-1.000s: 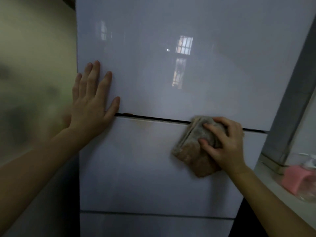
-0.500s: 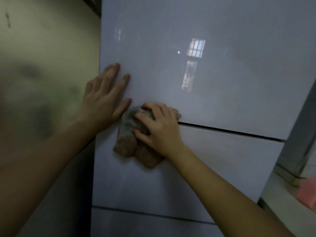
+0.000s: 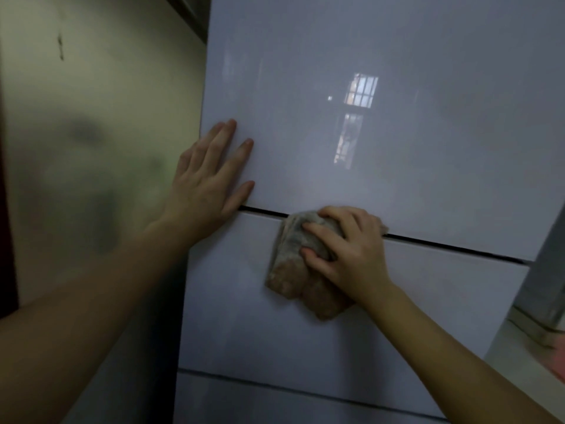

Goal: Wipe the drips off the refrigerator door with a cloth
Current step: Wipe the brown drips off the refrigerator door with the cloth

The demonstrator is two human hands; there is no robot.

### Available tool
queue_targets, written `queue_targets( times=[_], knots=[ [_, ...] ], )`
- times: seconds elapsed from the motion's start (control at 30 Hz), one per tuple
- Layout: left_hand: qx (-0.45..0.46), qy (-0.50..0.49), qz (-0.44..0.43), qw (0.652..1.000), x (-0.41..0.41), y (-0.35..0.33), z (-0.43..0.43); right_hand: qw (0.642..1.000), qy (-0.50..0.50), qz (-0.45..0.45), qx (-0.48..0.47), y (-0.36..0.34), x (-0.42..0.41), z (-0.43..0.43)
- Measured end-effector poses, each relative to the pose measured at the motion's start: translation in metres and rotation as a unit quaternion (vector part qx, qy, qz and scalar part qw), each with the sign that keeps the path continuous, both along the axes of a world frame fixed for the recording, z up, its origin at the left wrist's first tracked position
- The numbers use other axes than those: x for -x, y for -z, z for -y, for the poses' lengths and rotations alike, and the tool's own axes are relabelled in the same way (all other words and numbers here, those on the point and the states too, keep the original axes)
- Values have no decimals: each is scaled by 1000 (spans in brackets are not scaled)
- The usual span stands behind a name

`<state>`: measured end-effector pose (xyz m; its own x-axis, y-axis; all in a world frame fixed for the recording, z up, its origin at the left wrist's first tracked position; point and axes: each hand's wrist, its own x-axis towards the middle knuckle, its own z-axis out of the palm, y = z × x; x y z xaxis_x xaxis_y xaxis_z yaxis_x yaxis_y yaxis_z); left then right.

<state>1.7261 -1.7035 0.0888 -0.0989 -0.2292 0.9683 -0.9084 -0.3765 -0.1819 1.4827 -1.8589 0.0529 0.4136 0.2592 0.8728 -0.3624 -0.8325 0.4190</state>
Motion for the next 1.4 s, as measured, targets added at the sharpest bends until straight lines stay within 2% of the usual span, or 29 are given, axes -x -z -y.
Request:
queue_targets(
  times=[0.17,0.27,0.4,0.63,0.77,0.97,1.13,1.4],
  knots=[
    [-2,2,-3,1000,3,0,-1,1000,-19,-13,-11,-5,-46,-30],
    [-5,1,-7,1000,4,0,-1,999,-27,-12,-12,-4,-43,-28],
    [8,1,-5,1000,6,2,1,1000,-15,-2,-15,1,11,7],
    [8,24,-14,1000,6,4,2,993,77,52,-75,21,165,88],
    [19,35,-45,998,14,5,9,986,93,99,-102,26,194,101],
    [-1,36,-48,998,12,2,3,986,69,106,-109,16,171,91],
    [-27,30,-20,999,6,-6,-8,990,28,89,-104,-15,113,60],
    [-48,6,7,999,3,-22,-20,997,-49,-41,-49,-28,-33,-15]
  ],
)
